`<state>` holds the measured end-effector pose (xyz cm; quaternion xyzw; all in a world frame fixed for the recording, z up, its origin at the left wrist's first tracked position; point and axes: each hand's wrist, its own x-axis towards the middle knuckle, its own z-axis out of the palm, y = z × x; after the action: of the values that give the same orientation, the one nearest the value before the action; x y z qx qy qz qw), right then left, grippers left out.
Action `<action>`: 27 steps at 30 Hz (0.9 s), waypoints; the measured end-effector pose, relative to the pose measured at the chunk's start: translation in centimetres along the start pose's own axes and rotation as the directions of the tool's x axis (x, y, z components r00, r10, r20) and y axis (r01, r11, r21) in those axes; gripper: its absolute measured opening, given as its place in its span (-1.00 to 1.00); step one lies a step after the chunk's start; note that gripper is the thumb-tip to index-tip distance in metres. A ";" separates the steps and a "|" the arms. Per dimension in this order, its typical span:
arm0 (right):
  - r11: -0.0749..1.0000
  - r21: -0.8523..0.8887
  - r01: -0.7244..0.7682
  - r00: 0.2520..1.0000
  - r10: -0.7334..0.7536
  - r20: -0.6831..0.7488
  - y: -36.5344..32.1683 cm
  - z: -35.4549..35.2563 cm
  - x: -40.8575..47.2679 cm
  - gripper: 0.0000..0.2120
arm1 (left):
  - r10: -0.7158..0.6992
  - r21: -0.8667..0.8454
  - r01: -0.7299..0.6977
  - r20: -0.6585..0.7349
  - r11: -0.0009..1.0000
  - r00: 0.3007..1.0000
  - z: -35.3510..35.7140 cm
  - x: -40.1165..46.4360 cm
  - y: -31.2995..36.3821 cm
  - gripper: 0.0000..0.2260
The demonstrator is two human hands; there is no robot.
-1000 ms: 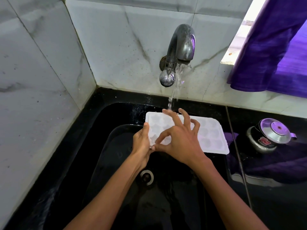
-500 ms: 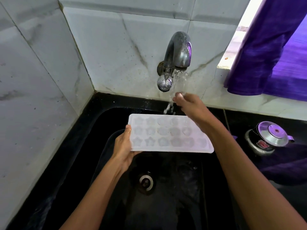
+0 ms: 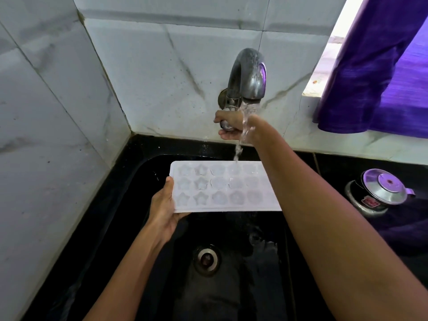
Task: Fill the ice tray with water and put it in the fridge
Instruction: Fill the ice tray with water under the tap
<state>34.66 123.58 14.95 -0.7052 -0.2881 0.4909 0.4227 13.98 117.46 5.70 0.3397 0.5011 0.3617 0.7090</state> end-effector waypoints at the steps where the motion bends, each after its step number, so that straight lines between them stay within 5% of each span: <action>1: 0.995 0.097 0.008 0.999 -0.012 0.047 0.1 -0.4 0.1 -0.89 | 0.002 -0.005 -0.002 0.005 1.000 1.000 -0.1 0.0 0.1 -0.65; 10: 0.887 0.453 -0.084 0.970 -0.031 0.242 1.4 -1.6 0.8 -0.81 | 0.003 -0.028 -0.002 0.011 1.000 1.000 -0.5 0.4 0.3 -0.67; 27: 0.771 0.598 -0.218 0.934 -0.012 0.356 2.1 -0.9 0.6 -0.89 | 0.031 -0.051 -0.030 0.025 0.998 0.999 -0.6 1.3 0.3 -0.69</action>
<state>35.71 122.81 12.92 -0.4429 -0.1363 0.6953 0.5494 13.70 118.73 5.20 0.3338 0.4773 0.3805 0.7183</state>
